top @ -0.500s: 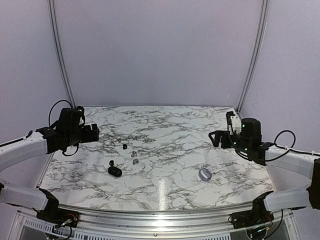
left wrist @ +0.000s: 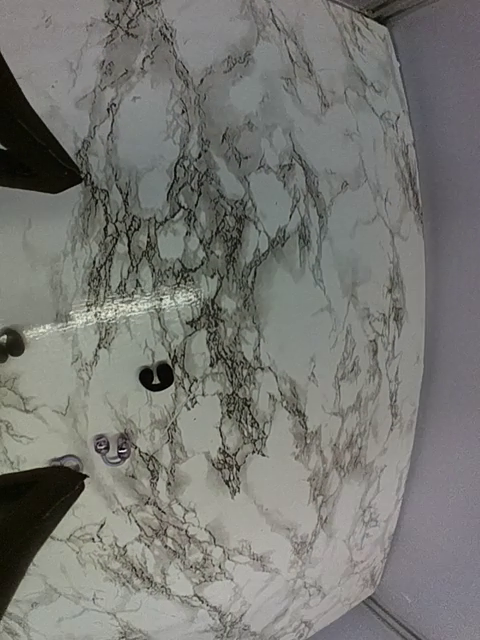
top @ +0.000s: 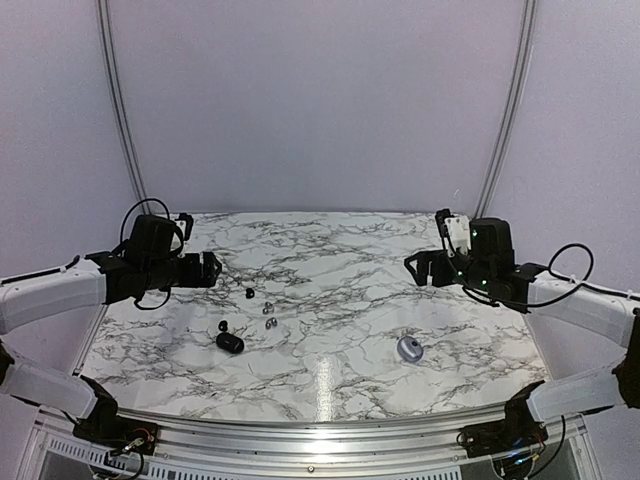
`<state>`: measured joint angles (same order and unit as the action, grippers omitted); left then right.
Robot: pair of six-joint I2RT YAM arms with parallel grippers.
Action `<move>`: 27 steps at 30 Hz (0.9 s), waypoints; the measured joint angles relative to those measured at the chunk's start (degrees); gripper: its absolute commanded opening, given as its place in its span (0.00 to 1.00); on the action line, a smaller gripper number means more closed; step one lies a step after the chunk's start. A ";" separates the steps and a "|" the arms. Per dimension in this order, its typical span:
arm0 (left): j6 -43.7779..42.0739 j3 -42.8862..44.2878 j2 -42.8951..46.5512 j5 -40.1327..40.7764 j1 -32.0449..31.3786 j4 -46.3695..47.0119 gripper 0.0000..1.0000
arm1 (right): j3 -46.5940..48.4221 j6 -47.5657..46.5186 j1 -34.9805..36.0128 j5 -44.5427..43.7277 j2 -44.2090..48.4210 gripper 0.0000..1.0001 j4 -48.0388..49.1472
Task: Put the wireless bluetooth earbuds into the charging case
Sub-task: Pick up the charging case from the center of the board.
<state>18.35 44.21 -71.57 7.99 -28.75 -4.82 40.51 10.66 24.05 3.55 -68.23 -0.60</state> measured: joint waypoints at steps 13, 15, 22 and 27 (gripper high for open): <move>-1.51 0.00 -0.48 -6.49 -2.36 1.81 0.99 | 2.49 -0.22 6.56 3.91 -1.79 0.90 -23.87; -1.51 0.00 -0.50 -6.73 -2.47 1.88 0.99 | 3.26 0.04 7.43 3.82 -3.85 0.91 -26.12; -1.49 1.57 -2.05 -6.80 -3.30 2.03 0.99 | 3.91 2.95 8.37 1.11 -5.33 0.91 -34.56; -1.64 2.80 -3.58 -7.13 -3.96 2.25 0.99 | 4.28 3.19 8.87 1.22 -7.82 0.81 -36.39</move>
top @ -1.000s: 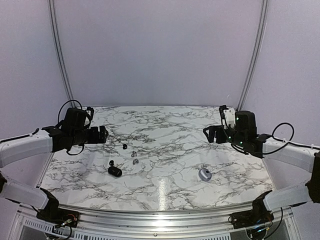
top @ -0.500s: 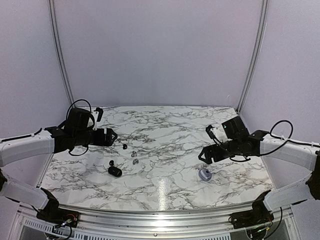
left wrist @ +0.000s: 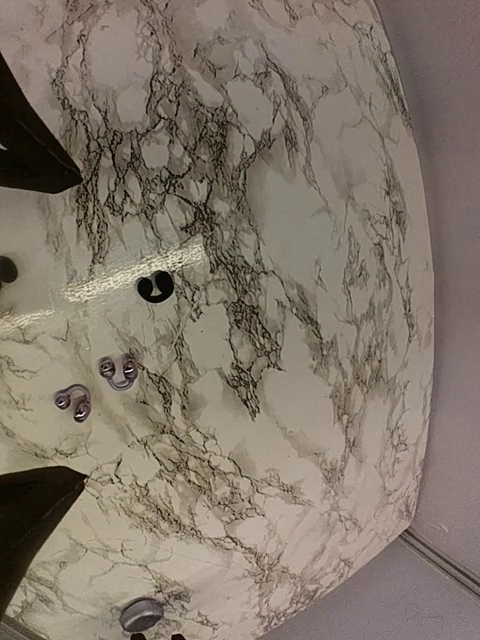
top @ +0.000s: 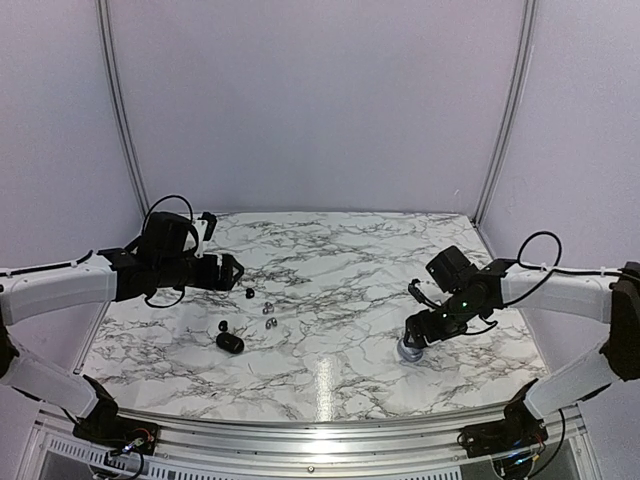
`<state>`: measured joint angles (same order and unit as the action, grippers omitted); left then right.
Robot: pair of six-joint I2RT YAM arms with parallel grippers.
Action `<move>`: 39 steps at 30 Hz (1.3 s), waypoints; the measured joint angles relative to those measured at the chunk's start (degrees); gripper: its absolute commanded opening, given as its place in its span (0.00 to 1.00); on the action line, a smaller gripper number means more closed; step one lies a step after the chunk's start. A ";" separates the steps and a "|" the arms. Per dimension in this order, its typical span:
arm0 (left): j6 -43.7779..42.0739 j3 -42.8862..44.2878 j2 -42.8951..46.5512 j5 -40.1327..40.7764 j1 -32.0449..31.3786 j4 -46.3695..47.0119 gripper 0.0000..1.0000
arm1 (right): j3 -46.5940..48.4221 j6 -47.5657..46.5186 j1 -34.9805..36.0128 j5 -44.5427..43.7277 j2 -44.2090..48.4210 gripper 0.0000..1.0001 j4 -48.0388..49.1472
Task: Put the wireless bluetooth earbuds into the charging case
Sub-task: Pick up the charging case from the center of the board, then pass from the right arm to the left
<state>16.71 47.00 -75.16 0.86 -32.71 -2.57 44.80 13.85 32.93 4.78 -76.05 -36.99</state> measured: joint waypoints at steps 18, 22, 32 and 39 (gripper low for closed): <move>-0.28 0.09 -4.00 0.00 -0.26 1.97 0.99 | 3.89 -0.68 6.54 -0.37 -13.49 0.47 -0.07; 0.22 0.07 -4.48 -0.52 -0.31 3.13 0.99 | 6.10 -0.48 6.73 -0.42 -15.65 0.46 0.48; 4.46 -2.14 -6.21 -3.96 -2.93 12.39 0.95 | 8.61 6.51 7.65 4.20 -15.80 0.46 15.50; 5.51 -6.36 -7.15 -2.01 -9.94 23.52 0.91 | 7.54 12.74 9.97 4.74 -14.56 0.46 34.82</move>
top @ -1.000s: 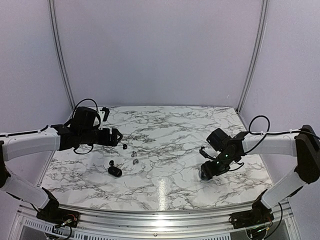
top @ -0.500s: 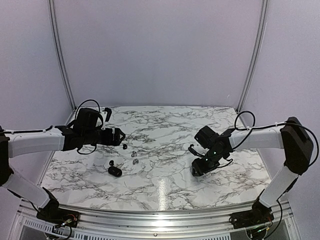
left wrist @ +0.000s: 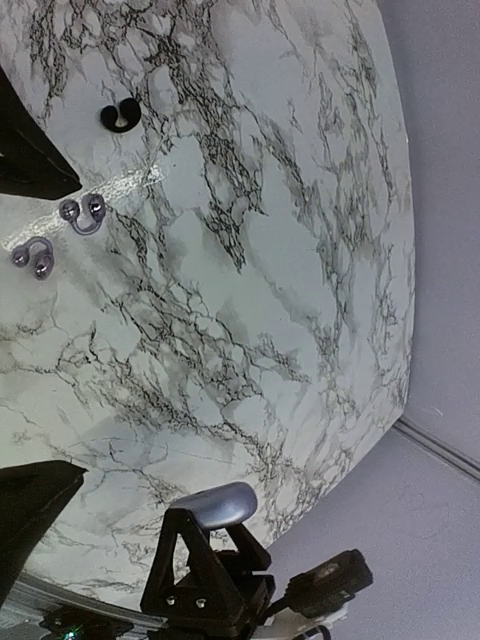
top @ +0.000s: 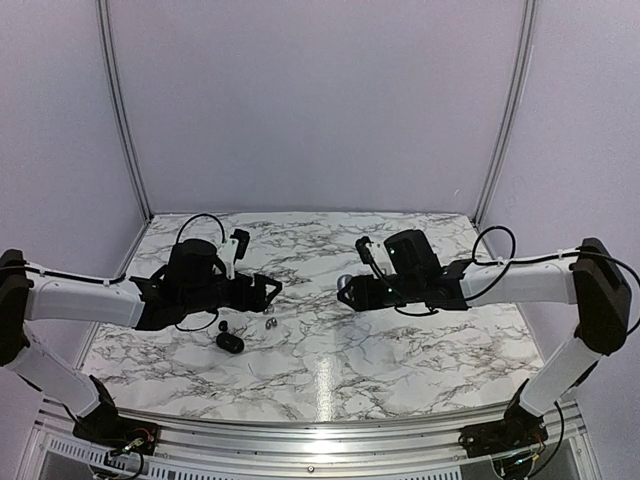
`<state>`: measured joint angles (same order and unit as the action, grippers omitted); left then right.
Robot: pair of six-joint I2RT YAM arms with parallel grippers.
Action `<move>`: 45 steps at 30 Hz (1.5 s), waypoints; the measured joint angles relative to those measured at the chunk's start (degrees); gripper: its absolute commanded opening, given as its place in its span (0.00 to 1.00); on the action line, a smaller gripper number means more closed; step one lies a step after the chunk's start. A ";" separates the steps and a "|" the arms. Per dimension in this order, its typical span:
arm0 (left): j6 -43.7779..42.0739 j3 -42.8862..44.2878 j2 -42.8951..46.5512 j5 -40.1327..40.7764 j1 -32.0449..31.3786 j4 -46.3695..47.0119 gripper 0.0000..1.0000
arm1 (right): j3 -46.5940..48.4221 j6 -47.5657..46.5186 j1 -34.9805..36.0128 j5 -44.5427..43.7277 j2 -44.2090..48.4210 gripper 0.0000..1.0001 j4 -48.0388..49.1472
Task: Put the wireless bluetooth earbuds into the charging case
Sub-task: Pass from the right arm to the left
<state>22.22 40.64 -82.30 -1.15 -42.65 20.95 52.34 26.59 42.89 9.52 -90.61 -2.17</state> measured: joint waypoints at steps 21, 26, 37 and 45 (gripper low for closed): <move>9.18 3.78 -4.81 -4.37 -9.53 9.86 0.64 | -1.90 -15.02 14.16 -17.14 2.91 0.47 15.32; 9.86 4.35 -6.51 -4.35 -11.13 11.61 0.57 | -2.58 -16.15 14.34 -17.31 2.97 0.47 15.39; 11.21 7.76 -10.56 -4.98 -11.39 13.57 0.38 | -3.41 -17.86 15.41 -18.10 3.41 0.47 15.78; 11.30 8.74 -11.65 -6.38 -11.52 14.78 0.04 | -3.65 -18.29 15.45 -19.74 3.50 0.60 15.89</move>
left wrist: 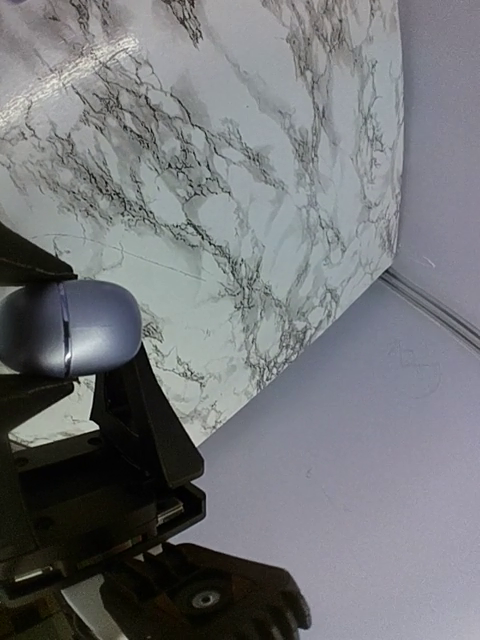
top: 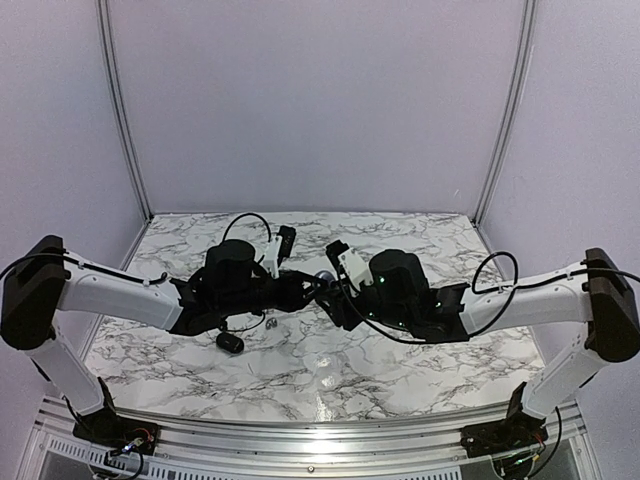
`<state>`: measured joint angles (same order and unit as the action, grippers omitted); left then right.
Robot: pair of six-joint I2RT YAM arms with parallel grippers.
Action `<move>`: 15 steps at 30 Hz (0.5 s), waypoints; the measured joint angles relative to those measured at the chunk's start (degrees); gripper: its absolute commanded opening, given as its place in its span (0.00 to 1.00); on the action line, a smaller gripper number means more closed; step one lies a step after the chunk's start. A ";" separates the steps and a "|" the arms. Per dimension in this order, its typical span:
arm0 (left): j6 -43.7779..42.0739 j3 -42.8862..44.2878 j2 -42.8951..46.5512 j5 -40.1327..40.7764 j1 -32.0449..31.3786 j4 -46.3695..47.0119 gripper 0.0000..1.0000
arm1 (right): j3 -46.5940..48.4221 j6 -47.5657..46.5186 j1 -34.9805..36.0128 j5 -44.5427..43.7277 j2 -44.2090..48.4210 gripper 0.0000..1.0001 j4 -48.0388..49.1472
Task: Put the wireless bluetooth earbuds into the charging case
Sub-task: Pass from the right arm to the left, then pass from the left arm to the right
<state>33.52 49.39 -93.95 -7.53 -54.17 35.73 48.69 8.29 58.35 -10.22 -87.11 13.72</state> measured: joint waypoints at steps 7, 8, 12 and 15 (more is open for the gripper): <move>-2.93 -0.07 0.35 -1.03 0.07 -0.33 0.00 | -1.75 -0.52 0.09 -1.29 2.38 0.99 0.83; -3.72 -0.07 0.57 -1.42 0.07 -0.68 0.00 | -2.40 -0.96 0.09 -1.25 3.26 0.99 1.05; -8.28 0.20 1.46 -5.84 0.72 -3.74 0.00 | -5.51 -2.82 -0.52 1.20 7.96 0.99 1.31; -13.51 1.49 1.66 -10.95 1.66 -9.01 0.00 | -6.58 -4.24 -1.44 6.38 11.13 0.99 0.90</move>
<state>20.01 50.87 -92.29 -18.48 -52.51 26.72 42.11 4.05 56.90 -3.84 -75.99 14.61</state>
